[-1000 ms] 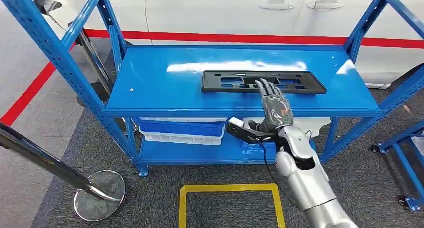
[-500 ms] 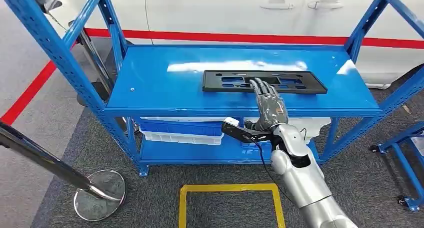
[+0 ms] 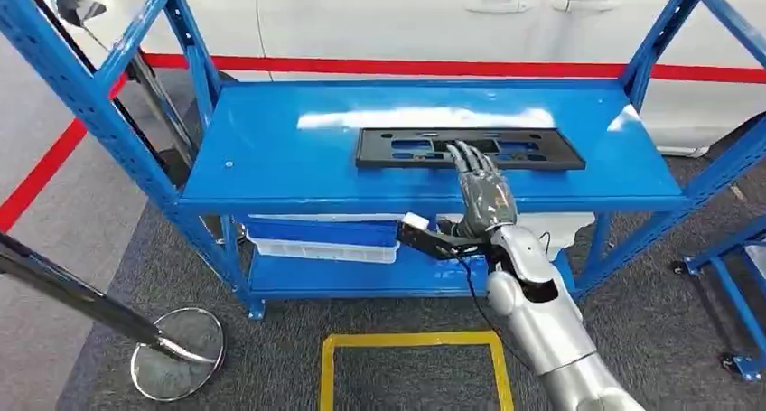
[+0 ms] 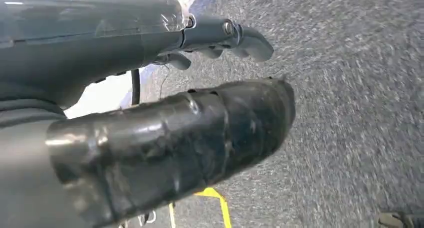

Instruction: Take the parts from the cabinet and place them on the table.

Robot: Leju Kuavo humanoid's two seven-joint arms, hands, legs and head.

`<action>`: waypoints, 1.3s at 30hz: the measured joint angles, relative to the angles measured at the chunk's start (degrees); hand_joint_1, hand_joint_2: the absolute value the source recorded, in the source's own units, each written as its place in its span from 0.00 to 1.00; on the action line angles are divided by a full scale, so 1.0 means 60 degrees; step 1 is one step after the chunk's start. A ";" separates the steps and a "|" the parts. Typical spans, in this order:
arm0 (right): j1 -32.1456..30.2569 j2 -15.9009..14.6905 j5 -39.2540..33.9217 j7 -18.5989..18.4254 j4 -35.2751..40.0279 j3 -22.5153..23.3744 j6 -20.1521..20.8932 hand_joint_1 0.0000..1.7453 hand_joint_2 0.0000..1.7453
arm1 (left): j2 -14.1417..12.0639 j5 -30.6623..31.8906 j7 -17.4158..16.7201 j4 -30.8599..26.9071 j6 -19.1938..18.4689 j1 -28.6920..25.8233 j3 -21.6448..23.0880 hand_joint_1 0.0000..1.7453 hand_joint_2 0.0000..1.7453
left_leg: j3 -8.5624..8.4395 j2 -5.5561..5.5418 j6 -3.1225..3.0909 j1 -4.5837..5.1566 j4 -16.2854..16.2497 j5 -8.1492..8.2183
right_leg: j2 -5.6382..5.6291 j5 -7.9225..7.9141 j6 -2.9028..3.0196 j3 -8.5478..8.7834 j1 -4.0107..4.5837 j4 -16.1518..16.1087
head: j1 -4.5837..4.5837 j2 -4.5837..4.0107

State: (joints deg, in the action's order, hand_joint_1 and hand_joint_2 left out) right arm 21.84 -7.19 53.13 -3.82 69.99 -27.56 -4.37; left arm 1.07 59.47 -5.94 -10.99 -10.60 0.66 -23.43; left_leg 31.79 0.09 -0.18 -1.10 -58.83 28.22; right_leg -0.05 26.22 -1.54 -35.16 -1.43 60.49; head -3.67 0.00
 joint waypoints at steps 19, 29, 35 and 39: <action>0.0067 0.0175 0.0215 -0.0022 -0.0179 -0.0215 0.0197 0.00 1.00 | 0.0015 0.0091 0.0022 0.0007 0.0019 -0.0010 -0.0007 0.00 0.00 | 0.0399 -0.0004 -0.0309 -0.0005 0.0115 -0.0482 | -0.0062 0.0636 0.0149 0.0446 0.0181 0.0175 | -0.0014 0.0000; 0.0071 0.0226 0.0233 -0.0022 -0.0539 -0.0295 0.0208 0.00 1.00 | 0.0037 0.0131 0.0025 0.0015 -0.0003 0.0030 -0.0022 0.00 0.00 | -0.0095 -0.0055 -0.0190 0.0065 0.0028 0.0013 | 0.0013 -0.0279 0.0141 -0.0109 0.0123 -0.0171 | -0.0007 0.0000; 0.0122 0.0277 0.0237 -0.0022 -0.0561 -0.0306 0.0201 0.00 1.00 | 0.0059 0.0131 0.0025 0.0015 -0.0003 0.0051 -0.0025 0.00 0.00 | 0.0206 -0.0024 0.0056 0.0018 -0.0697 0.0471 | -0.0006 -0.0172 0.0475 0.0135 0.0055 -0.0341 | 0.0015 0.0000; 0.0090 0.0339 0.0259 -0.0037 -0.0652 -0.0361 0.0204 0.00 1.00 | 0.0066 0.0142 0.0025 0.0015 0.0000 0.0011 -0.0029 0.00 0.00 | 0.1656 -0.0023 0.0143 0.0011 -0.2830 0.0887 | -0.0027 0.0019 0.0528 0.0312 0.0097 -0.0312 | 0.0008 0.0000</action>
State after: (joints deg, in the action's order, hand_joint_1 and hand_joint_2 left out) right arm 22.38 -5.16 54.69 -4.04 66.08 -29.73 -3.15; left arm 1.46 60.32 -5.79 -10.91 -10.60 0.73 -23.61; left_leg 41.72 -0.05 0.68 -1.03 -75.81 33.54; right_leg -0.21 26.34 1.62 -33.29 -0.85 58.62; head -3.63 0.00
